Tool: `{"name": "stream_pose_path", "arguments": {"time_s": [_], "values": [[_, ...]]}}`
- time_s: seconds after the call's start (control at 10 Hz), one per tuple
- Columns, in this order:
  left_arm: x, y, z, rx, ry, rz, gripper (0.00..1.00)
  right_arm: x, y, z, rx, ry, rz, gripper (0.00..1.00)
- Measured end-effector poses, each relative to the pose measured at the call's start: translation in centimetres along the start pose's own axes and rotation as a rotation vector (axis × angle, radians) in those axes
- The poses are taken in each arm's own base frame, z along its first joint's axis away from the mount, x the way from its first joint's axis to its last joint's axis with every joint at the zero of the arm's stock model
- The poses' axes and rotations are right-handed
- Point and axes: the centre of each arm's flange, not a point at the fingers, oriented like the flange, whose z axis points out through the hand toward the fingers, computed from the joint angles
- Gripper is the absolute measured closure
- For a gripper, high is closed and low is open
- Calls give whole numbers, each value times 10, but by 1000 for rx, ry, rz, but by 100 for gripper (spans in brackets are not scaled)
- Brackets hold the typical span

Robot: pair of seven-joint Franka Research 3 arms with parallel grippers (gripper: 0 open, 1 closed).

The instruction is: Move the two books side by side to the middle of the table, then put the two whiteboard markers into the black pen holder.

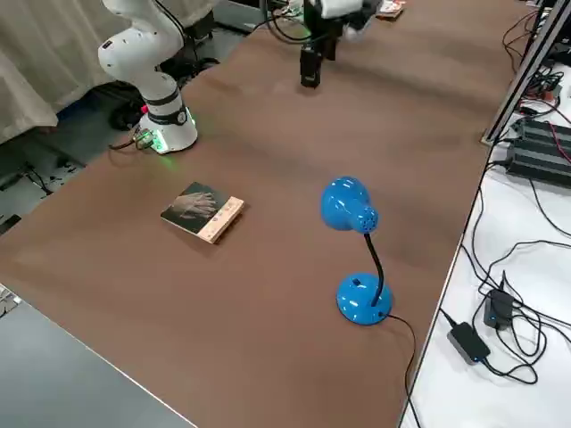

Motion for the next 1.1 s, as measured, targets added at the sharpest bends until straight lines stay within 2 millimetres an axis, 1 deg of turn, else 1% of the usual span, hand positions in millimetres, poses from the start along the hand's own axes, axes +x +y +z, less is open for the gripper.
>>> {"name": "stream_pose_path", "arguments": {"time_s": [0.1, 0.2, 0.3, 0.4, 0.5, 0.6, 0.7, 0.8, 0.9, 1.0, 1.1], "values": [[-14, -29, 15, -51, 17, 35, 0, -10, 39, -3, 43, -8, -8, 0], [-31, -62, 30, -99, 46, 56, 0, -20, 76, -2, 95, 3, -38, 0], [-52, -96, 42, -138, 65, 74, 0, -29, 109, 5, 162, 24, -99, 0], [-71, -128, 57, -178, 87, 92, 0, -32, 139, 21, 234, 44, -193, 0], [-87, -154, 73, -214, 107, 113, 0, -32, 159, 46, 310, 31, -272, 0], [-97, -176, 94, -245, 119, 140, 0, -34, 175, 75, 415, -11, -307, 0], [-104, -196, 118, -271, 125, 177, 0, -39, 197, 106, 515, -49, -316, 0], [-109, -215, 145, -295, 127, 215, 0, -46, 228, 141, 589, -60, -331, 0], [-113, -231, 167, -306, 124, 242, 0, -57, 266, 182, 662, -47, -350, 0], [-122, -251, 182, -313, 136, 254, 0, -71, 303, 221, 728, -18, -363, 0], [-136, -275, 194, -323, 159, 266, 0, -86, 331, 248, 772, 23, -381, 0]]}}
